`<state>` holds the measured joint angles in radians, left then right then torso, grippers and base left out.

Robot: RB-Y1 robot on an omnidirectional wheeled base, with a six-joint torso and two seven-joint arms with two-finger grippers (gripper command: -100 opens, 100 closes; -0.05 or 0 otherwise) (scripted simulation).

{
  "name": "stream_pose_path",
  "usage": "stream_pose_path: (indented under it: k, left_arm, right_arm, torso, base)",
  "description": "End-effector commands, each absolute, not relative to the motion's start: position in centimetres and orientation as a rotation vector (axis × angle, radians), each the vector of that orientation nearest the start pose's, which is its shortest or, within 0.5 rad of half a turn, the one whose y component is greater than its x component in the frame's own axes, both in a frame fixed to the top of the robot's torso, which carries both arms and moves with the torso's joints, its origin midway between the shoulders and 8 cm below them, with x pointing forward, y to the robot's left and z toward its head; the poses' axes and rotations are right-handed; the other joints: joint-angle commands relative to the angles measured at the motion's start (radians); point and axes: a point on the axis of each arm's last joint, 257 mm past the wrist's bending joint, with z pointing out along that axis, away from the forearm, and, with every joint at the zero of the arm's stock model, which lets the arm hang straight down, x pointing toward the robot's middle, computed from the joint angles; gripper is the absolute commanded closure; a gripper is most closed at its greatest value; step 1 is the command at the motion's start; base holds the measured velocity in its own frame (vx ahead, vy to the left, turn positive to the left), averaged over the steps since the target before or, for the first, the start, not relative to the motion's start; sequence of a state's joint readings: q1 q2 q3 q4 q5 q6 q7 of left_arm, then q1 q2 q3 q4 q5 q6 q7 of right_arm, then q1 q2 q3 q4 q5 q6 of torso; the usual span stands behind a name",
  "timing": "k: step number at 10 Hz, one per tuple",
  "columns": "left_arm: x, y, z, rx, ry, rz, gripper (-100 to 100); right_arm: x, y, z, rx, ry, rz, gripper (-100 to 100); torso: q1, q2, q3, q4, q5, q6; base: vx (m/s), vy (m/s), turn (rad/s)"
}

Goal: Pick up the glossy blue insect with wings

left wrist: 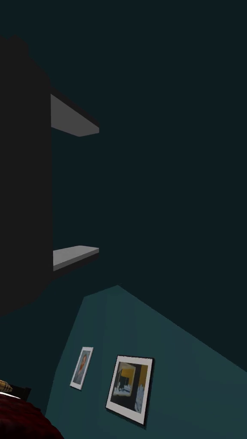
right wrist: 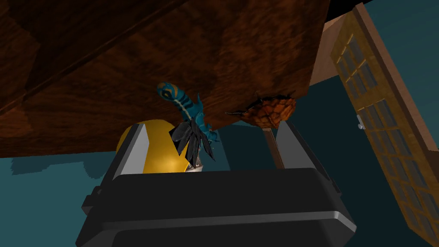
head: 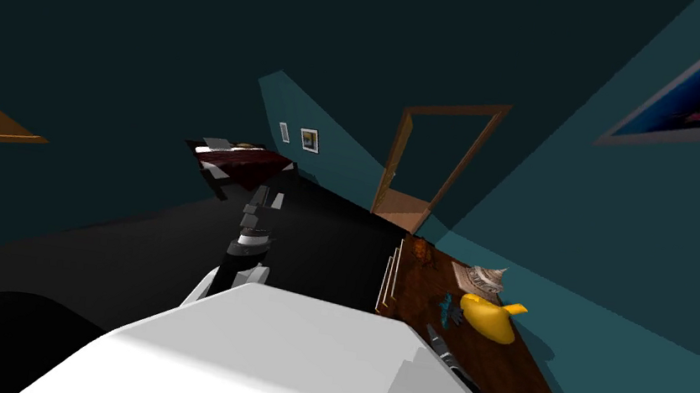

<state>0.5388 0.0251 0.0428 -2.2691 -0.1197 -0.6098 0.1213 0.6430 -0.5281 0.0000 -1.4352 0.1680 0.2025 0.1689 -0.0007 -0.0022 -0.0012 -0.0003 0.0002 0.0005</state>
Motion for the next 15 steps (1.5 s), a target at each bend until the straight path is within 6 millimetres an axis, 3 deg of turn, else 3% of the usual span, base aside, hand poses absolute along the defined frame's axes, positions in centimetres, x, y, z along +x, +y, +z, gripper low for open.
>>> stream_pose_path:
  k: [1,5,8,10,11,13,15]
  left_arm:
    - [32.6,27.4,2.6,-0.549,0.643,-1.308,0]
    - [32.6,27.4,2.6,-0.549,0.643,-1.308,0]
    - [32.6,27.4,2.6,-0.549,0.643,-1.308,0]
    - [32.6,27.4,2.6,-0.549,0.643,-1.308,0]
    - [32.6,27.4,2.6,-0.549,0.643,-1.308,0]
    - [32.6,27.4,2.6,-0.549,0.643,-1.308,0]
    - [32.6,27.4,2.6,-0.549,0.643,-1.307,0]
  right_arm:
    - [15.0,-52.8,-50.5,1.143,2.154,-0.141,-100]
    - [7.3,-59.2,-51.9,1.12,2.289,-0.445,-100]
    - [5.6,-60.6,-51.9,1.115,2.312,-0.511,-100]
    - [2.9,-63.1,-51.6,1.105,2.344,-0.623,-100]
    - [2.9,-63.1,-51.6,1.105,2.344,-0.623,-100]
    - [0.4,-66.1,-50.7,1.09,2.364,-0.746,-100]
    - [-0.1,-66.9,-50.4,1.086,2.366,-0.773,-100]
  torso:
    - [0.0,0.0,0.0,0.0,0.0,0.0]
    - [-0.001,-0.001,0.0,0.0,0.0,0.0]
    - [-0.001,0.0,0.0,0.0,0.0,0.0]
    - [-0.002,0.001,0.0,0.0,0.0,0.001]
    - [-0.003,0.0,0.0,0.0,-0.001,0.0]
    - [-0.002,0.0,0.0,0.0,-0.001,0.0]
    - [-0.005,-0.003,-0.002,-0.001,-0.001,0.001]
  base:
    - [0.035,-0.001,0.053]
    - [0.042,-0.002,0.273]
    - [0.029,-0.018,0.091]
    - [0.034,-0.036,0.181]
    - [0.037,-0.037,0.101]
    - [0.058,-0.06,0.222]
    - [0.069,-0.068,0.116]
